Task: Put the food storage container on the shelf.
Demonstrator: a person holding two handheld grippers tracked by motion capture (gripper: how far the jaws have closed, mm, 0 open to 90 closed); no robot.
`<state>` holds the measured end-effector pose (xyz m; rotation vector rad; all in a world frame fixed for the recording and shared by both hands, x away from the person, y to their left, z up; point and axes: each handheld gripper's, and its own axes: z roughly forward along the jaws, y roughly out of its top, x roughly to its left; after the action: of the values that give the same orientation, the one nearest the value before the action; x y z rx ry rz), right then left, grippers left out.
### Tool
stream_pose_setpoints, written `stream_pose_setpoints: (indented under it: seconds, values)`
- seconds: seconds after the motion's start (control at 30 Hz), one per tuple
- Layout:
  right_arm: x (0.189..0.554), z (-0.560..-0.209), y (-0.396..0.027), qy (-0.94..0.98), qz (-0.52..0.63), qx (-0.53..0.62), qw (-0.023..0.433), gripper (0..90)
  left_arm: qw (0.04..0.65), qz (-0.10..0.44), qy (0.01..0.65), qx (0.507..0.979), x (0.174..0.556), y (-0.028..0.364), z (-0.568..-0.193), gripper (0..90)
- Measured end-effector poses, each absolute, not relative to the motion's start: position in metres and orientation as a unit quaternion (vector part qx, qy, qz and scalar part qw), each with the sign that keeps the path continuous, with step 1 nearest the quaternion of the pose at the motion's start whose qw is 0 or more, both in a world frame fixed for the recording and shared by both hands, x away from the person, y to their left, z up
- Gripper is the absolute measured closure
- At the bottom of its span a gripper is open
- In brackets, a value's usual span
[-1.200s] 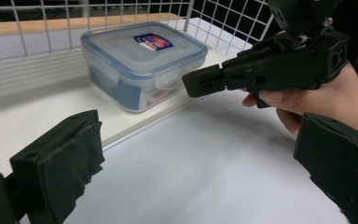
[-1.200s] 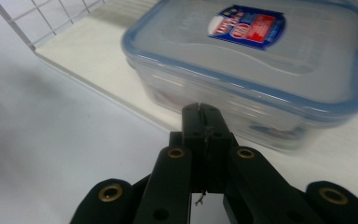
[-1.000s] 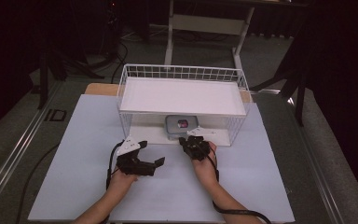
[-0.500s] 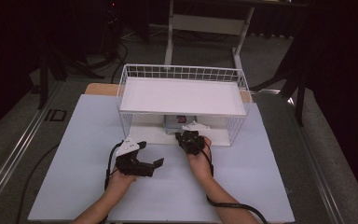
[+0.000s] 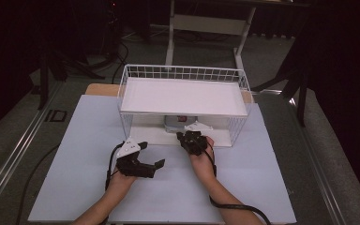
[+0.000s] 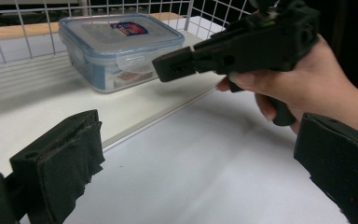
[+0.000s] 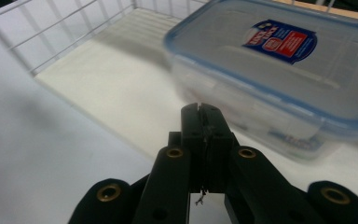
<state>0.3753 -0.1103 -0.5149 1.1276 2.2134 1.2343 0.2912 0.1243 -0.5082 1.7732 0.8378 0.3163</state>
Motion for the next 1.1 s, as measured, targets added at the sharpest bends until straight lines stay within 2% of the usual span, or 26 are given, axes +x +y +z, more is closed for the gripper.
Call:
stream_pose_setpoints:
  seconds: [0.13, 0.3, 0.43, 0.6, 0.73, 0.83, 1.1]
  values:
    - [0.362, -0.512, -0.118, 0.784, 0.448, 0.393, 0.176, 82.4, 0.552, 0.133, 0.339, 0.750, 0.289, 0.121, -0.507, 2.1]
    - [0.345, -0.504, -0.131, 0.784, 0.459, 0.381, 0.172, 66.4, 0.557, 0.133, 0.310, 0.759, 0.286, 0.115, -0.502, 2.1]
    - [0.334, -0.497, -0.142, 0.780, 0.466, 0.383, 0.165, 57.2, 0.562, 0.127, 0.294, 0.763, 0.284, 0.110, -0.495, 2.1]
    - [0.324, -0.491, -0.153, 0.780, 0.481, 0.370, 0.154, 28.8, 0.567, 0.121, 0.273, 0.768, 0.278, 0.105, -0.486, 2.1]
    - [0.319, -0.489, -0.158, 0.786, 0.481, 0.363, 0.136, 17.2, 0.565, 0.114, 0.267, 0.772, 0.275, 0.102, -0.484, 2.1]
    - [0.315, -0.490, -0.162, 0.782, 0.488, 0.365, 0.131, 15.9, 0.567, 0.107, 0.268, 0.772, 0.272, 0.102, -0.484, 2.1]
    - [0.305, -0.487, -0.178, 0.783, 0.487, 0.355, 0.153, 15.2, 0.564, 0.108, 0.256, 0.778, 0.264, 0.106, -0.481, 2.1]
